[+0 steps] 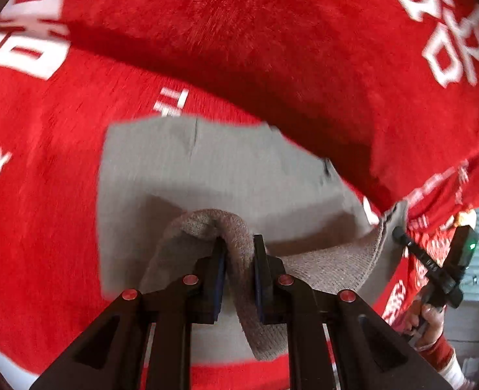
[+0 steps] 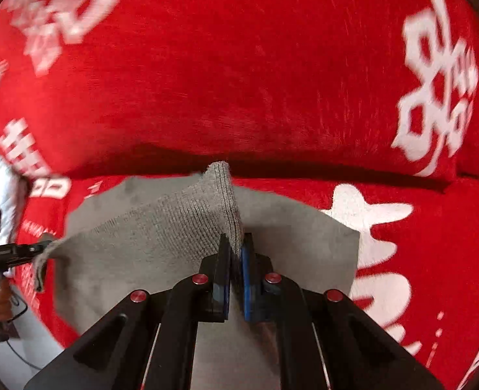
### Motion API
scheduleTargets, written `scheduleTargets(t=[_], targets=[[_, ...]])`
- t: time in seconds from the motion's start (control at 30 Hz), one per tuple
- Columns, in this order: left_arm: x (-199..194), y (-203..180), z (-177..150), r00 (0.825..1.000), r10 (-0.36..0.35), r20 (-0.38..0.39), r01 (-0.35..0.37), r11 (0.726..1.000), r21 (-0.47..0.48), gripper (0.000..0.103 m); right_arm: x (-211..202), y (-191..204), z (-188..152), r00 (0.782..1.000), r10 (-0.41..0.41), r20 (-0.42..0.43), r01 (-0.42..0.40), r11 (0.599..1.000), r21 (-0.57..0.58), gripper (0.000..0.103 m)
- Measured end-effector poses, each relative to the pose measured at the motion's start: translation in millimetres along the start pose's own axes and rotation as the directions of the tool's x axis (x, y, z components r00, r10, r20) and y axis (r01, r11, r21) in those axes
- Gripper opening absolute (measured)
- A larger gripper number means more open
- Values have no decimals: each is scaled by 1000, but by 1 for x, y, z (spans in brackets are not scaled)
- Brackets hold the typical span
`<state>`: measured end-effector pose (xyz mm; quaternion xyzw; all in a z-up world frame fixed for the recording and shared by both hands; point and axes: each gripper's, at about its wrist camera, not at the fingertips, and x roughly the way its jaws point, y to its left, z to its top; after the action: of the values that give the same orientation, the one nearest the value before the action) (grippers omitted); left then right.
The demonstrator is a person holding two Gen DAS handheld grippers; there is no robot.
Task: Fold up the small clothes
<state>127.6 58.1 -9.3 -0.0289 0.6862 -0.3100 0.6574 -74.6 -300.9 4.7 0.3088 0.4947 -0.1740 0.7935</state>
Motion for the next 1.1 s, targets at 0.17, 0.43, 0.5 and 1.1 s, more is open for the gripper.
scheduleTargets(t=[0.17,0.43,0.5,1.1], targets=[[39,-7,23,996,78,-51,-77,997,19,15,53,-21,1,995,-28,-98,36,997,75,6],[-28,6,18,983,169,72,-172,984,44,71,57,-31,-4,993,-4,-116,20,991,134,7],[-35,5,19,972,214,91,-224,969,108,71,58,-36,-5,993,9,-121,10,988,154,9],[24,-45,25,979,174,108,-199,933,300,10,3,-9,-12,998,27,-51,-25,999,41,6]])
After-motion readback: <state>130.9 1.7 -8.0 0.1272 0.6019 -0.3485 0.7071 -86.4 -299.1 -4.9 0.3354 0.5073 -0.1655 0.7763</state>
